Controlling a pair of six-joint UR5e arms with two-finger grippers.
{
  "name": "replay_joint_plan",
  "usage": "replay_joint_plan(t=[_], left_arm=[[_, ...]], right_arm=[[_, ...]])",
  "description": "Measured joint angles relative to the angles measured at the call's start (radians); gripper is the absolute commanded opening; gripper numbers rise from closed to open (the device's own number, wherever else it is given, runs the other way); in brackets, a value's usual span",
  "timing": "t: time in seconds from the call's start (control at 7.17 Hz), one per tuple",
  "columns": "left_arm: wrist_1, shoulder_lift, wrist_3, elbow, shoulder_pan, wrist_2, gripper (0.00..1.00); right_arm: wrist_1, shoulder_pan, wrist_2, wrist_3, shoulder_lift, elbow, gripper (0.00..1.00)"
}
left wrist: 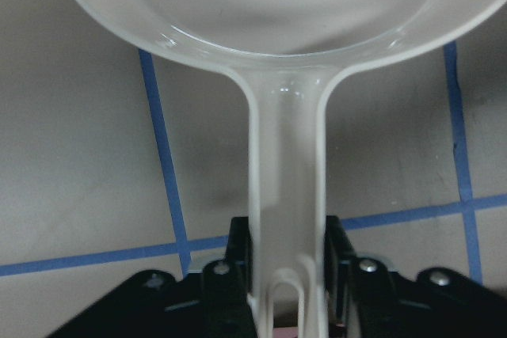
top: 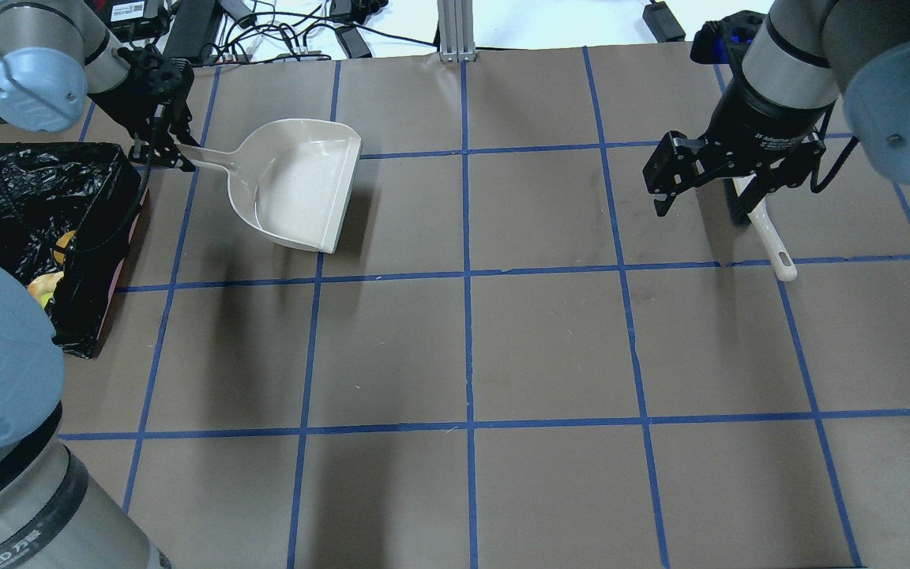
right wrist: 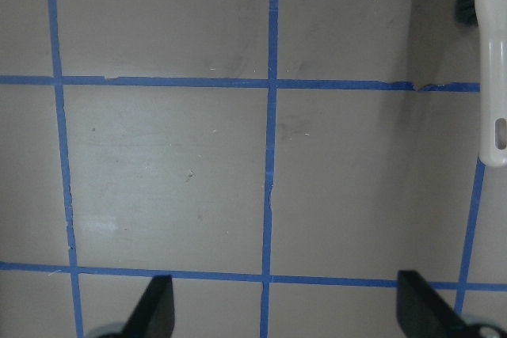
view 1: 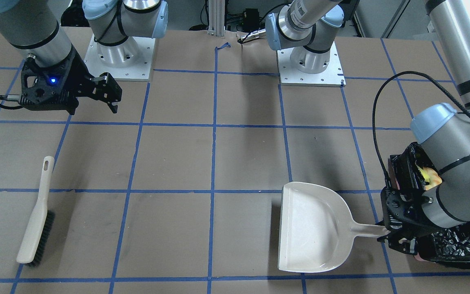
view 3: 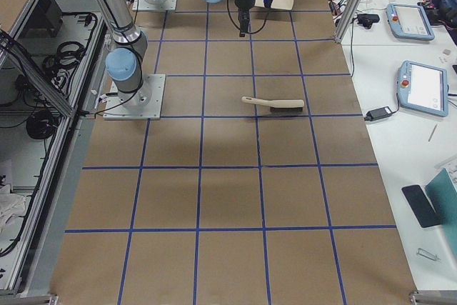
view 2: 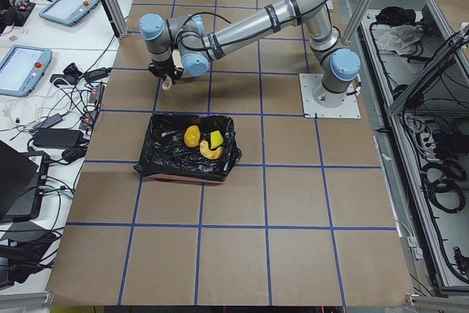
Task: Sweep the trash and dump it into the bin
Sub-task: 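Lower the dustpan onto the table with the left gripper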
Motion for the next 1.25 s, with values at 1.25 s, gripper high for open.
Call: replay_joint_plan(t=[1.25], left_arm=[[0.057, -0.027, -0.104, -0.052, -0.021, 0.006, 0.59]], right_arm=[[0.035, 0.005, -0.090, -0.006, -0.022, 0.001, 1.00]])
